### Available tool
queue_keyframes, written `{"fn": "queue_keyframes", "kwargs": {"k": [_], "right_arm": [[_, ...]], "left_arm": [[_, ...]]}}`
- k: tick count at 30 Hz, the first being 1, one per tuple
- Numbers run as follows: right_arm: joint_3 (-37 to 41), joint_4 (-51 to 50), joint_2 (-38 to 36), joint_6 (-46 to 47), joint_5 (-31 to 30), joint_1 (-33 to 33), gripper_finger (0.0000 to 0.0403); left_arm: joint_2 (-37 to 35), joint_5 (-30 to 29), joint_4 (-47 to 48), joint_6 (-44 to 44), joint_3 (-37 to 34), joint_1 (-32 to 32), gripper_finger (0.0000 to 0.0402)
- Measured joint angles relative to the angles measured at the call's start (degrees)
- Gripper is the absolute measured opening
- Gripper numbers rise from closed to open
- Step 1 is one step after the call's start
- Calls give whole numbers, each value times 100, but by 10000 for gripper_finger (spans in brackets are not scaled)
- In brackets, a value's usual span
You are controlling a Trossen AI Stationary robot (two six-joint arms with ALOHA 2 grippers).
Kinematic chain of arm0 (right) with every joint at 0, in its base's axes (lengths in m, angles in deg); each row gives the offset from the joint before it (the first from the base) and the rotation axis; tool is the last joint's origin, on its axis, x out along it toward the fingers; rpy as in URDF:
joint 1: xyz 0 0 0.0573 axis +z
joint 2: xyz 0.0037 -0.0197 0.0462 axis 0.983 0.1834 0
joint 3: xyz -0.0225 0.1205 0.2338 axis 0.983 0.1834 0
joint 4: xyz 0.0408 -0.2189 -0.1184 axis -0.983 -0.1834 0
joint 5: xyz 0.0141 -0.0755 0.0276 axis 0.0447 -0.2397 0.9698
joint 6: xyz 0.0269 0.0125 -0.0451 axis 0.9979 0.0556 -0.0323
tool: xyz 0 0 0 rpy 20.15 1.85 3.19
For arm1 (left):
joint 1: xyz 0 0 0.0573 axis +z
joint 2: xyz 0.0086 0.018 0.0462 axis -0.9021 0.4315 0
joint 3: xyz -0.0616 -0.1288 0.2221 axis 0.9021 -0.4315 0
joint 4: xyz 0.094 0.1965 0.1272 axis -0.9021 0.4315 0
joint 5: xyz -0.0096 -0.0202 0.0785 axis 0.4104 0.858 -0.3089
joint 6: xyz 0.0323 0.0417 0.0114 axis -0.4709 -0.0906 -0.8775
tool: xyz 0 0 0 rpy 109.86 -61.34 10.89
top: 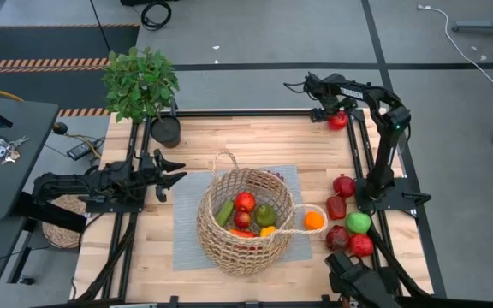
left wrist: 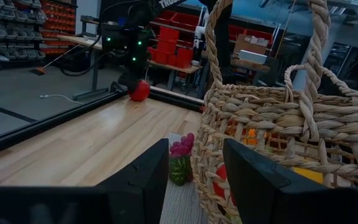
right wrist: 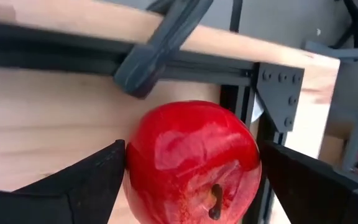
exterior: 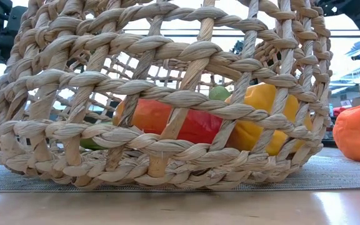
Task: Build produce basket
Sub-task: Put the red apple into the basket
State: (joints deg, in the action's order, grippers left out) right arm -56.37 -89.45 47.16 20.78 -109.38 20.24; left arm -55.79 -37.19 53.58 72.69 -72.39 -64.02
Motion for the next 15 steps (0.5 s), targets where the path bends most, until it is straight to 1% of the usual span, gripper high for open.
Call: {"fn": "queue_keyframes", "kwargs": {"k": [3, 8, 12, 15], "right_arm": [[-11, -104, 50, -25, 28, 71, 374], [-25, -181, 31, -124, 518, 217, 374], [-23, -505, 31, -192, 697, 552, 374], [-13, -728, 44, -126, 707, 858, 374]], "left_arm": [[0, -1, 0, 1, 0, 1, 160], [0, -2, 0, 2, 0, 1, 160], [1, -2, 0, 2, 0, 0, 160], [2, -2, 0, 2, 0, 1, 160]]}}
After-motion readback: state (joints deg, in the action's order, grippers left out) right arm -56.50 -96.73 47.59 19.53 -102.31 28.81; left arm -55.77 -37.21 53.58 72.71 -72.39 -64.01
